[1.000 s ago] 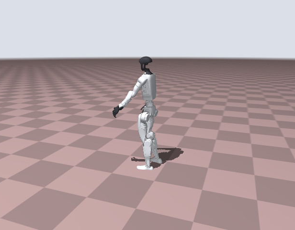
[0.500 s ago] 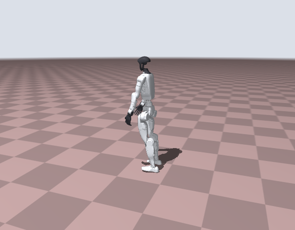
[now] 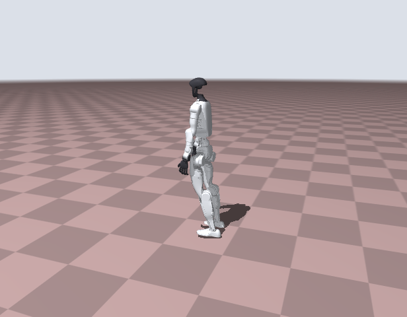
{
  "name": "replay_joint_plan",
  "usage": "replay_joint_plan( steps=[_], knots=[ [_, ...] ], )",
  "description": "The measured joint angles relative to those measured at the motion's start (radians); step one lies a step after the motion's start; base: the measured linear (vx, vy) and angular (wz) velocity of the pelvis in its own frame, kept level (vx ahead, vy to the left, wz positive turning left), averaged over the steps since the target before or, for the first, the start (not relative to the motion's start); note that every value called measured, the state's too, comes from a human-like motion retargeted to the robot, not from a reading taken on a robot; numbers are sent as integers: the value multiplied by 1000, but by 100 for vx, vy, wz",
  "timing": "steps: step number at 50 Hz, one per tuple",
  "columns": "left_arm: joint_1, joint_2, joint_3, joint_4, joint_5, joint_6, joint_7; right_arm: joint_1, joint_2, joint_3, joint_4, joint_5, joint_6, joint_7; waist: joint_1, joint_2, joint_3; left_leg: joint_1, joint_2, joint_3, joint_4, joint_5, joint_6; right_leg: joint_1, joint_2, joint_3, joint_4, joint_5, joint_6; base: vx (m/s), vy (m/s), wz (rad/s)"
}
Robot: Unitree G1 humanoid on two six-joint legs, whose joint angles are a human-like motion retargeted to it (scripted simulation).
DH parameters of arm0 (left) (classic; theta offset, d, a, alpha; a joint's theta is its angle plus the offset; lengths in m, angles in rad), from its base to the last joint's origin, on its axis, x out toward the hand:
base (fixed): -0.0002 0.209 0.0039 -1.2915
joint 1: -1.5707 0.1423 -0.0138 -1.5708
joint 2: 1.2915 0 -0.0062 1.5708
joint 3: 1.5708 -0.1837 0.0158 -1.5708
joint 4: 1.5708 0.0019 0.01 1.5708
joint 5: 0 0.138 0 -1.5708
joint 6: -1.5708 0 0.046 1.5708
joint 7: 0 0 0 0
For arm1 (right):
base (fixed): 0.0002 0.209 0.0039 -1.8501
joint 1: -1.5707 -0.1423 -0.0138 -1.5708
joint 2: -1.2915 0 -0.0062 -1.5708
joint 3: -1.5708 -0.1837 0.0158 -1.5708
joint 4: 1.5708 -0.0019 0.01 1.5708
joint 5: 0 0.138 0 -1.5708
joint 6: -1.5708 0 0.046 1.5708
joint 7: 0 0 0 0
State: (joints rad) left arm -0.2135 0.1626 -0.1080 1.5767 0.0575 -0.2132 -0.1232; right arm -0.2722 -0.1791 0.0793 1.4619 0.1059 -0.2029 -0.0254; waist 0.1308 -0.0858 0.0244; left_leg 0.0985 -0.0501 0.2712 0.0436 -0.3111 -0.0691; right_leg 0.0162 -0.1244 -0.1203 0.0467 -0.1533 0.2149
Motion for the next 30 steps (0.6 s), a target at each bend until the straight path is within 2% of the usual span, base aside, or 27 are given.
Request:
replay_joint_plan(
  steps=[4, 16, 30],
  knots=[
    [-63, -5, -35, -46, -72, -14, 6, -8, 0, -14, -3, -72, 10, -5, 15, 7, 2, 33, 3, -4, -77, 30, 25, -4, 17, 15, -8, 6, -8, -1, -2, -19],
    [-224, -32, -186, -91, 12, -19, 19, -20, 8, -7, -22, -74, 18, -10, -11, 11, 4, 45, 4, 9, -86, 30, 22, 3, 21, 26, -17, 6, -6, 0, 0, 0],
    [-228, -53, -173, -105, 32, -15, 13, -20, 0, -26, -14, -97, 26, 11, -47, 20, 10, 52, 7, 39, -89, 25, 22, -4, 28, 55, -17, 13, 5, 0, 0, 0]
  ],
)
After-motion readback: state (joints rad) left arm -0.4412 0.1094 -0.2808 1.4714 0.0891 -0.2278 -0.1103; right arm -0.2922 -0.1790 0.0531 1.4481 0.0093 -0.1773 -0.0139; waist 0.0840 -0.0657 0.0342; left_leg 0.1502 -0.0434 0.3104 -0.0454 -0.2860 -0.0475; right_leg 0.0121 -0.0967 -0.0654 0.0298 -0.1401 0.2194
